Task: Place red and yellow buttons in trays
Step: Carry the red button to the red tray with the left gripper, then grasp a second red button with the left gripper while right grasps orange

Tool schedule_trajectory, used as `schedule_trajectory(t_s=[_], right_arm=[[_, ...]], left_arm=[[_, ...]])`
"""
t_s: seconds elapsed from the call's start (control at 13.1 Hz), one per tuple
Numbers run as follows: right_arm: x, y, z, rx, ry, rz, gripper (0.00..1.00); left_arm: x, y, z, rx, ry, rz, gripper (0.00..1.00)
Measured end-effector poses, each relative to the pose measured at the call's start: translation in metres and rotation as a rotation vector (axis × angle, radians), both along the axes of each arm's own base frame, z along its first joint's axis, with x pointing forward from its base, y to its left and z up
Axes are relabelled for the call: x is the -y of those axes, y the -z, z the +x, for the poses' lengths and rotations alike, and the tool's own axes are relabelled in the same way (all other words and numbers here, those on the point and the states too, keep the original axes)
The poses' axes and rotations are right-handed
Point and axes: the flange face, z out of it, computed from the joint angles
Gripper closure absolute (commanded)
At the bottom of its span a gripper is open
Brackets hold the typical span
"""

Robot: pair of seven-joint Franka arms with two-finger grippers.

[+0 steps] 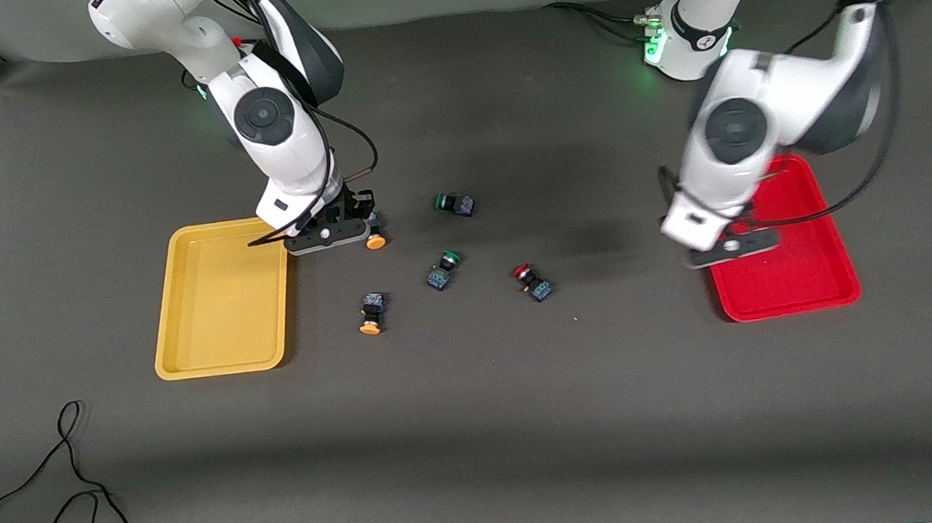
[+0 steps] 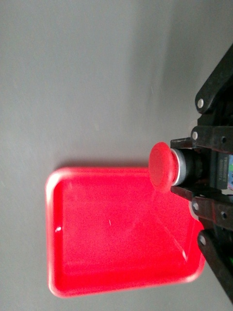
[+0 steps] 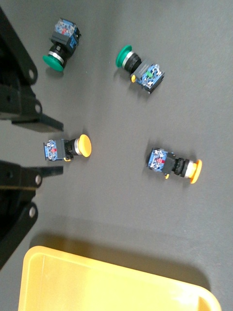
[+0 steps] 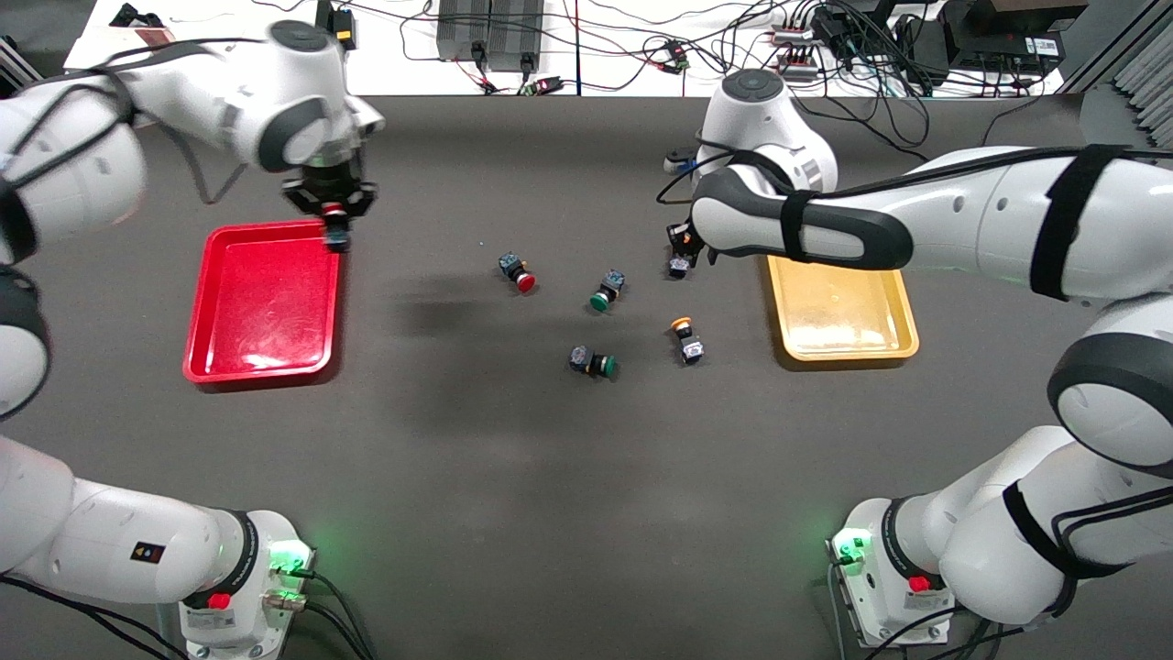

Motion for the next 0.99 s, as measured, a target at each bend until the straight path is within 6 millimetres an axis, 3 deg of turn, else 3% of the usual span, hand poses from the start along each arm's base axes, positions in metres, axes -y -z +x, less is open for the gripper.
schedule_trajectory(t_s=[0.15, 0.23, 0.38, 0.46, 0.53, 0.76, 0.99], right_arm=[[-0.004, 0.013, 0.000, 0.001, 0.001, -0.006, 0.00], [-0.004, 0.021, -0.002, 0.010, 0.000, -0.001, 0.00], [-0.001, 0.053, -0.013, 0.035, -0.006, 0.010, 0.00], [0.003, 0.075, -0.022, 0.039, -0.009, 0.008, 0.00], [0.006, 0.097, -0.029, 0.036, -0.008, 0.004, 0.00], [-0.014, 0.140, -0.050, 0.025, -0.013, 0.014, 0.00], [-0.028, 0.163, -0.062, 0.040, -0.022, 0.016, 0.00]], left_arm=[[-0.068, 0.022, -0.014, -0.024, 0.011, -0.028, 1.00], [-0.093, 0.039, -0.027, -0.023, 0.007, -0.041, 1.00], [-0.110, 0.077, -0.058, -0.011, 0.008, -0.066, 0.97], [-0.109, 0.096, -0.072, 0.000, 0.018, -0.080, 0.41], [-0.109, 0.112, -0.085, 0.010, 0.021, -0.094, 0.01], [-0.125, 0.129, -0.099, 0.012, -0.008, -0.107, 0.00], [-0.118, 0.098, -0.072, -0.001, -0.006, -0.088, 0.00]])
